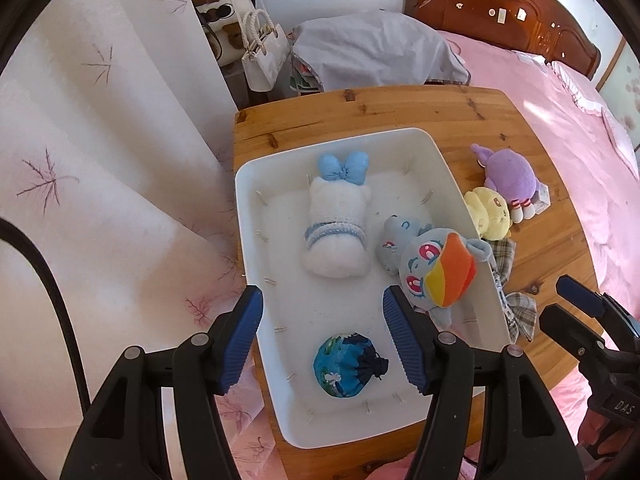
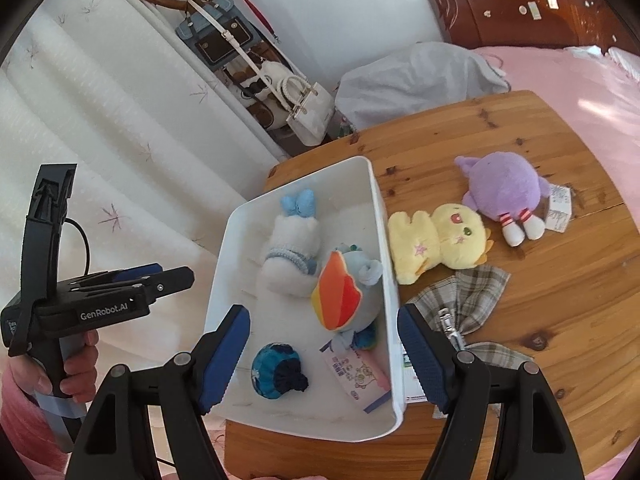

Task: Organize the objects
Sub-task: 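Open the left tool to drop the bear while the right tool releases the pony in the tray, then move the left tool to the yellow chick plush while the right tool reaches the plaid bow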

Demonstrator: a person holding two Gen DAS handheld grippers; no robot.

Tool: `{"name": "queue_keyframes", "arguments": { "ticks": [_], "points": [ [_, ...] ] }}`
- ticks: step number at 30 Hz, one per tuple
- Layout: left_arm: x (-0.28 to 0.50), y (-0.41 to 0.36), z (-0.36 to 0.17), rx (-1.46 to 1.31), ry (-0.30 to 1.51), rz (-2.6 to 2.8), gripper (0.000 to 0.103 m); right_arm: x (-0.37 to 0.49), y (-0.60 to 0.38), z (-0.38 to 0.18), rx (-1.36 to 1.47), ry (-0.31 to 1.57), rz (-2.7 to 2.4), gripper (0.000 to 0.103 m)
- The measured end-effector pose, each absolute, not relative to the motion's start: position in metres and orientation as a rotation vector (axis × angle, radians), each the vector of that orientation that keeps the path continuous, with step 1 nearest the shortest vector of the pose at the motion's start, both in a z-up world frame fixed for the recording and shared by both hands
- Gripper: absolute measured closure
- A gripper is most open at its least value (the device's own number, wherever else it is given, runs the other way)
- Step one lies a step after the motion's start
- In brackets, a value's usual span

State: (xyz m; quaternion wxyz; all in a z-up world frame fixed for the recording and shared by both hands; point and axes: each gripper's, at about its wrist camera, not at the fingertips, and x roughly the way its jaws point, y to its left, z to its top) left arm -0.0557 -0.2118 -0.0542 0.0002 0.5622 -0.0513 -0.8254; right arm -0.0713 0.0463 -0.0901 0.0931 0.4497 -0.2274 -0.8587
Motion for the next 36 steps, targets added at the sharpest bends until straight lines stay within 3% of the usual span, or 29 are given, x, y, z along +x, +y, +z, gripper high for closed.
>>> {"name": "queue_keyframes", "arguments": {
  "ticks": [18, 36],
  "points": [
    [-0.057, -0.194, -0.036, 1.710, -0.080, -2.589, 0.036, -0.040, 0.077, -0.078, 1.232, -0.435, -2.756, 0.025],
    [-0.083, -0.148, -0.024, 1.726, -0.029, -2.521, 0.036, -0.017, 0.101, -0.101, 1.225, -0.174, -2.825, 0.025]
  ]
}}
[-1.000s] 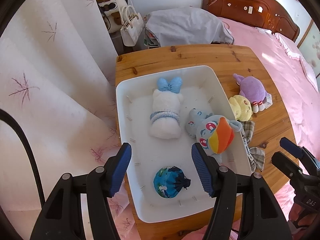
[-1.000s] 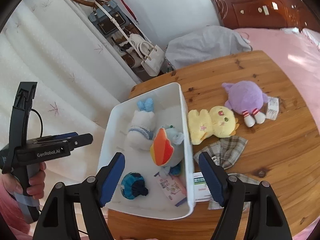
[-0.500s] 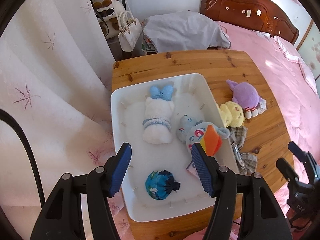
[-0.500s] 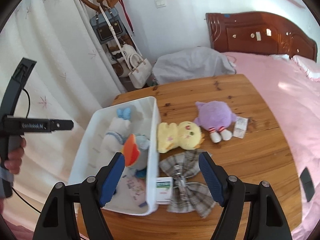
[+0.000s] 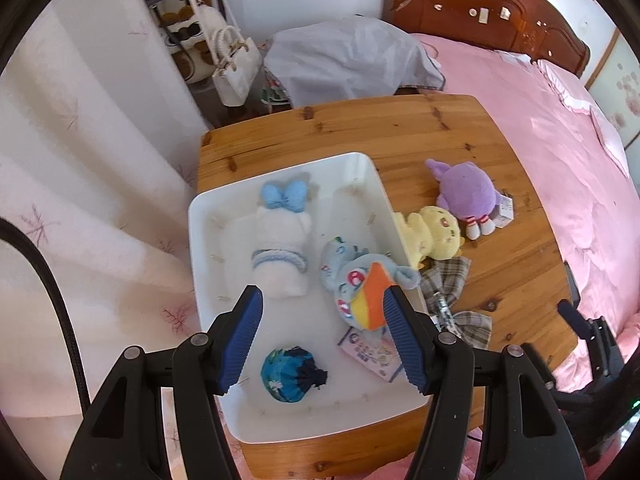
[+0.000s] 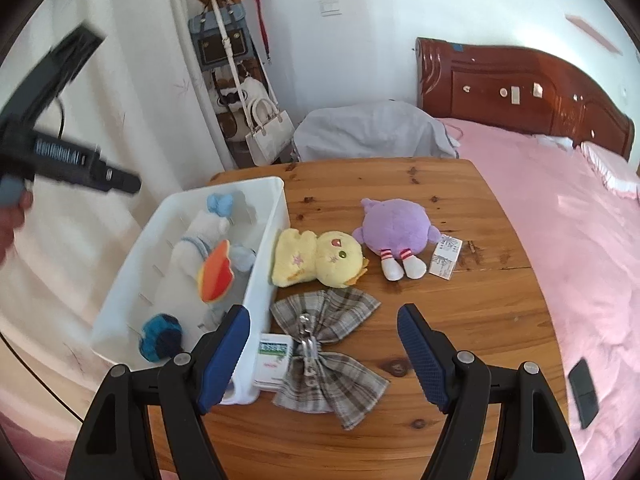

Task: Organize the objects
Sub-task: 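Move the left tool to the yellow chick plush while the right tool reaches the plaid bow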

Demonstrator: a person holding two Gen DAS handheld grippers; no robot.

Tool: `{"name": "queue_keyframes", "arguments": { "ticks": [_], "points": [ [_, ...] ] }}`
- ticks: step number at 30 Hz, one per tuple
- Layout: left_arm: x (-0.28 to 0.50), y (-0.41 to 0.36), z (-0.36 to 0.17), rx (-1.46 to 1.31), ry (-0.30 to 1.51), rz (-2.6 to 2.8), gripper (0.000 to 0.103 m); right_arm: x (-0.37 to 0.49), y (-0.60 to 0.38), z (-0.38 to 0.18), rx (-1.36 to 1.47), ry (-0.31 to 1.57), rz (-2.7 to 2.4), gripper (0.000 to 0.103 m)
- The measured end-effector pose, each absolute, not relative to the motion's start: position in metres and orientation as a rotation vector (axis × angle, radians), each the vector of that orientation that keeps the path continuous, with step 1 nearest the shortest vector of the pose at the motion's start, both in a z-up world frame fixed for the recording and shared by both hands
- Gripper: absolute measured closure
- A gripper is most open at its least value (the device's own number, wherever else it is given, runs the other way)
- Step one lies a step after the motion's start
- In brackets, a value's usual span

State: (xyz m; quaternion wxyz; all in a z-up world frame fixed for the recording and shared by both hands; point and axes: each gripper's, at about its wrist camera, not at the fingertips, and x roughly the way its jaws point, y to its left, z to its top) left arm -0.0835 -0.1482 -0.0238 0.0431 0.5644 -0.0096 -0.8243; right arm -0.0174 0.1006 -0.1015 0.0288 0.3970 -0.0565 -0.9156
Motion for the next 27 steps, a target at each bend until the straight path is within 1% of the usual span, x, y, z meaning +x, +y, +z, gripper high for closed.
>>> {"name": "queue_keyframes", "arguments": {
  "ticks": [6, 7, 8, 12, 14, 17, 23, 27],
  "points": [
    [-0.103, -0.123, -0.022, 1.757, -0.058, -2.534, 0.034, -0.017, 0.101, -0.115, 1.234, -0.077, -2.789, 0.026],
    [-0.109, -0.119, -0.021, 1.735, -0.028, -2.504, 0.034, -0.018, 0.100, -0.118, 1.240, -0.059, -2.782, 0.026],
    [-0.113, -0.115, -0.021, 1.738, -0.039, -2.508, 0.034, -0.019, 0.100, -0.120, 1.246, -0.037, -2.775, 0.027],
    [-0.131, -0.099, -0.023, 1.749, -0.080, -2.501, 0.033, -0.022, 0.098, -0.132, 1.266, 0.044, -2.733, 0.027],
    [-0.140, -0.091, -0.025, 1.762, -0.120, -2.502, 0.032, -0.024, 0.097, -0.137, 1.272, 0.073, -2.711, 0.029],
    [-0.155, -0.079, -0.030, 1.791, -0.187, -2.504, 0.028, -0.027, 0.096, -0.146, 1.283, 0.099, -2.670, 0.032],
    [-0.179, -0.058, -0.044, 1.861, -0.377, -2.502, 0.027, -0.035, 0.090, -0.166, 1.312, 0.120, -2.610, 0.036],
    [-0.193, -0.045, -0.058, 1.914, -0.495, -2.495, 0.027, -0.041, 0.087, -0.181, 1.333, 0.101, -2.581, 0.038]
  ]
}}
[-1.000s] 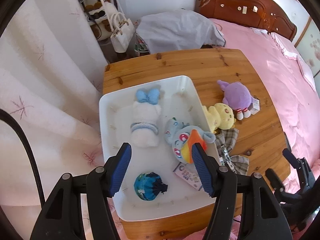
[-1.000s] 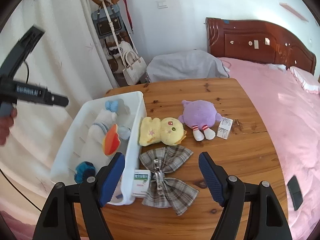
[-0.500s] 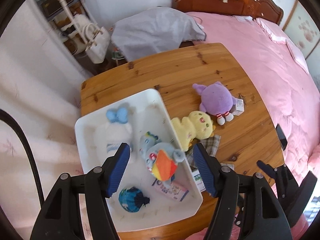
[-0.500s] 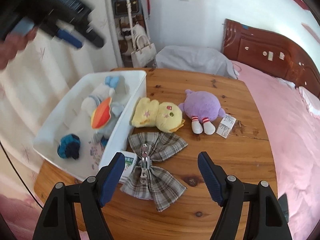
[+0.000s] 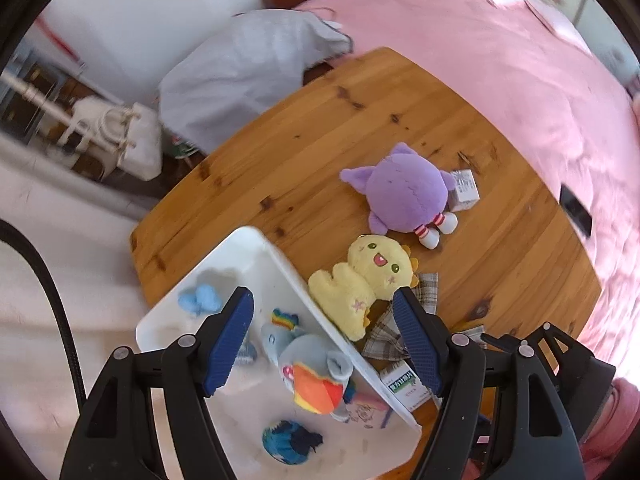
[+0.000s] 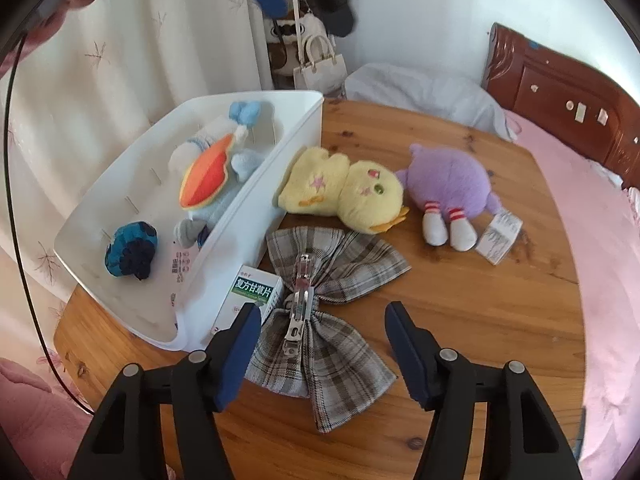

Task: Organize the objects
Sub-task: 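Move the left tool to the yellow chick plush while the right tool reaches the plaid bow, then grasp the yellow chick plush with the left tool while the right tool grasps the plaid bow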

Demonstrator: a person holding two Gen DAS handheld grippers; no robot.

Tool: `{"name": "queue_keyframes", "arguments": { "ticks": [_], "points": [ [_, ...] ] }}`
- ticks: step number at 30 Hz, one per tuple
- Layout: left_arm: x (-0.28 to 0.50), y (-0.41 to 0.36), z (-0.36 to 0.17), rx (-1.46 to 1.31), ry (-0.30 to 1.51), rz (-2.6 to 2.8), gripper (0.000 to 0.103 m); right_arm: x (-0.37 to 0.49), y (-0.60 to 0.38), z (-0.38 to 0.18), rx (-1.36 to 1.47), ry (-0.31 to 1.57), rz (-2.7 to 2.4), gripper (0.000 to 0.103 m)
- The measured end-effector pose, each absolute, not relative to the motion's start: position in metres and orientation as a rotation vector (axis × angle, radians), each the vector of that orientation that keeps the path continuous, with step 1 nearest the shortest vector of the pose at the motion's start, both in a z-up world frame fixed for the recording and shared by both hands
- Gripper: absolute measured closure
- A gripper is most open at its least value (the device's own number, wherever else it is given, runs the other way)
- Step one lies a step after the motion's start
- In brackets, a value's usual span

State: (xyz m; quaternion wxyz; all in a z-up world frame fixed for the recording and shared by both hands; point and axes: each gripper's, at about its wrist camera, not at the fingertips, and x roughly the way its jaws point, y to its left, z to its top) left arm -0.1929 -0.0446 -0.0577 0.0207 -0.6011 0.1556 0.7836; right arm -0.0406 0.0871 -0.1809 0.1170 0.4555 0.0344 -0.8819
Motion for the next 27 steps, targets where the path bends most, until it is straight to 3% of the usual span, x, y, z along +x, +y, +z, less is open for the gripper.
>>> {"name": "queue_keyframes", "arguments": {
  "ticks": [27],
  "points": [
    [-0.232, -0.006, -0.167, -2.218, 0.605, 2.054, 0.027, -0.063, 0.091, -0.242, 1.408, -0.043, -2.529, 0.053]
  ]
}}
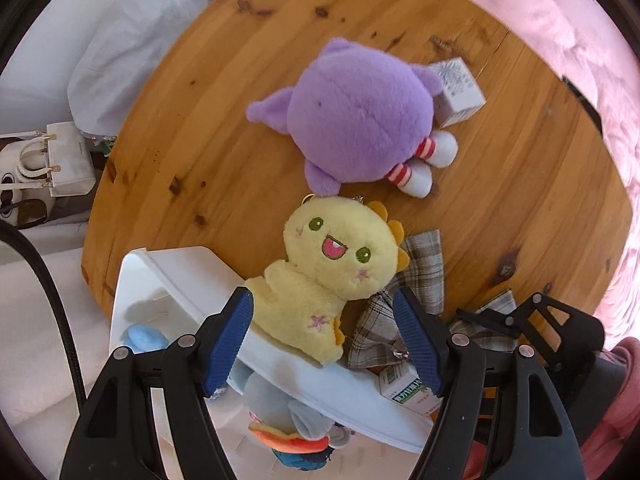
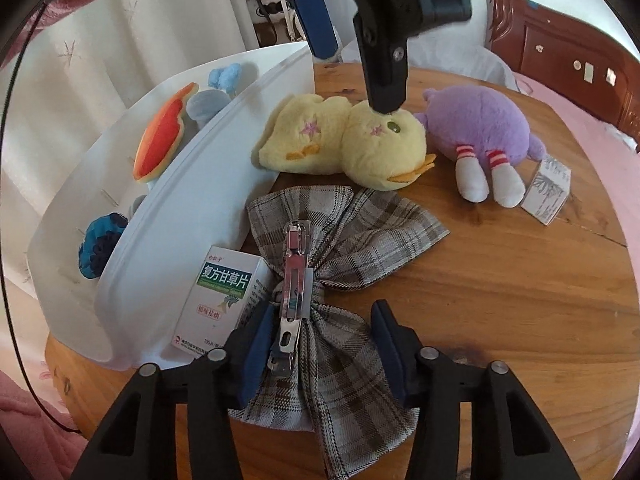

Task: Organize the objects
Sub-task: 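Grasp the yellow chick plush with the left tool while the right tool grasps the plaid bow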

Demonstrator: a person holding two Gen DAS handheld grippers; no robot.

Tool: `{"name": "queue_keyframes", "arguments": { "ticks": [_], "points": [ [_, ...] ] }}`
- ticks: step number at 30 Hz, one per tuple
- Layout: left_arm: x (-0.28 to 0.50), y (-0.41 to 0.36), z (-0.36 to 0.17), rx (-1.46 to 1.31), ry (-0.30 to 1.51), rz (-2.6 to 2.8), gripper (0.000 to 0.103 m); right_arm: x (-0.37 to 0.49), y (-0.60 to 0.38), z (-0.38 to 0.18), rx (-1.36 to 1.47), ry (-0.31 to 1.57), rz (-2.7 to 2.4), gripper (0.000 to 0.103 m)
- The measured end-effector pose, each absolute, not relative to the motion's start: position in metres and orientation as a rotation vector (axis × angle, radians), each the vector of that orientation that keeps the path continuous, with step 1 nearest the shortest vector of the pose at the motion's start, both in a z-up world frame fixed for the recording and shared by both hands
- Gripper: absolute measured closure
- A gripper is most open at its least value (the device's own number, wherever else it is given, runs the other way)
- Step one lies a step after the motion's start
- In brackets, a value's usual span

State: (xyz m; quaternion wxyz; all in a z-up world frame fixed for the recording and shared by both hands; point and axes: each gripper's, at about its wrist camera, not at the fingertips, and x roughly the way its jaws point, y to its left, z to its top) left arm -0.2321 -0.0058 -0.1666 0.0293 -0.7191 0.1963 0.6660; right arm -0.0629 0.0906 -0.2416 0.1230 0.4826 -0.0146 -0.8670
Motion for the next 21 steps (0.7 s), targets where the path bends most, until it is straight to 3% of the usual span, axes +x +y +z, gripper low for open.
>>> {"name": "queue_keyframes", "arguments": {
  "ticks": [16, 18, 21],
  "points": [
    [-0.246, 0.004, -0.202, -2.366, 0.606, 1.975, 0.025, -0.061, 0.090, -0.249, 1.375, 0.014, -2.469, 0.062],
    [-0.248, 0.006, -0.205, -2.377, 0.609, 1.972, 0.023, -0.061, 0.088, -0.249, 1.374, 0.035, -2.454, 0.071],
    [-0.250, 0.007, -0.209, -2.413, 0.584, 1.957, 0.023, -0.060, 0.086, -0.249, 1.372, 0.059, -2.437, 0.075]
  ]
}}
